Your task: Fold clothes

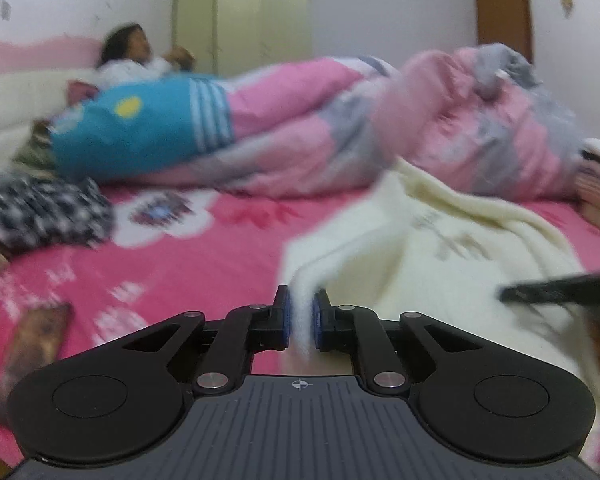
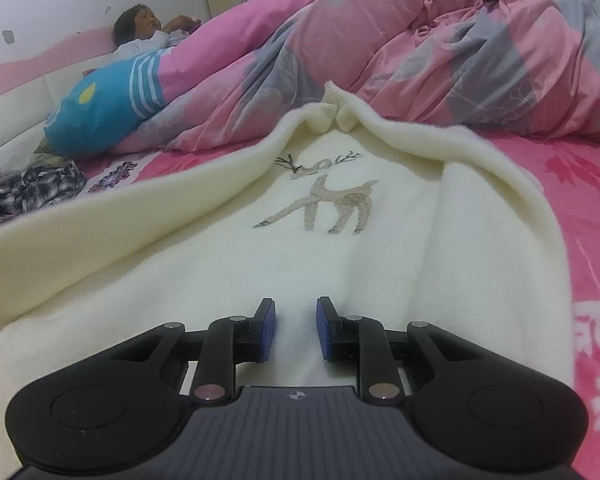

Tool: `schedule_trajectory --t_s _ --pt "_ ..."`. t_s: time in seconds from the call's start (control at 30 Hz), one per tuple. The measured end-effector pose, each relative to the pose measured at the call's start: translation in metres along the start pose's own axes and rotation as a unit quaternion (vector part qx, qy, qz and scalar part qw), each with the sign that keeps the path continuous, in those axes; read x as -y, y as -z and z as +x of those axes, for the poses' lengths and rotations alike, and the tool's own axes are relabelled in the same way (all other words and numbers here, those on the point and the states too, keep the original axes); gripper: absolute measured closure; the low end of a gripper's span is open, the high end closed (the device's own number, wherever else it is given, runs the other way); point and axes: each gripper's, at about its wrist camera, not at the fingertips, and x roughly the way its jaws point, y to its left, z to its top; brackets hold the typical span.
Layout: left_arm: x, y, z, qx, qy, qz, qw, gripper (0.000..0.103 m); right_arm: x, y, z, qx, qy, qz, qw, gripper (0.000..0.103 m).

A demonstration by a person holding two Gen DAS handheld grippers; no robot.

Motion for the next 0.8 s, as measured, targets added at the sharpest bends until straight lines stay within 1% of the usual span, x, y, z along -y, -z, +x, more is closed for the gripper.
schedule_trajectory --t_s 0.1,0.2,0.4,0.53,0.63,0.67,0.8 --pt "-0.011 -0.013 0.015 0.03 -0.031 0.0 0.9991 0.093 0.0 0.0 -0.001 0.001 0.0 0.001 1.0 0.08" --pt "-0.023 -0.032 0.035 0.064 -0.061 -0.009 0.9961 0.093 0.0 0.0 -0.001 0.0 0.003 -0.001 1.0 0.08" --pt "-0.051 -0.096 0.089 0.127 -0.107 -0.045 0.9851 0.093 -0.001 0.0 0.0 0.001 0.006 0.001 1.0 0.08" --pt "-0.069 -0.143 0.141 0.146 -0.143 -0.046 0.9779 0.093 -0.002 0.0 0.001 0.001 0.012 -0.001 1.0 0.08" --pt "-0.078 -0.174 0.185 0.146 -0.169 -0.044 0.9736 0.093 -0.002 0.001 0.001 0.002 0.011 0.001 1.0 0.08" --pt "-0.08 -0.182 0.201 0.145 -0.179 -0.045 0.972 0.093 -0.001 0.001 0.001 0.003 0.01 0.004 1.0 0.08" --pt "-0.085 -0.193 0.252 0.136 -0.218 -0.05 0.9651 0.093 0.003 0.001 0.002 0.004 0.001 0.016 1.0 0.08"
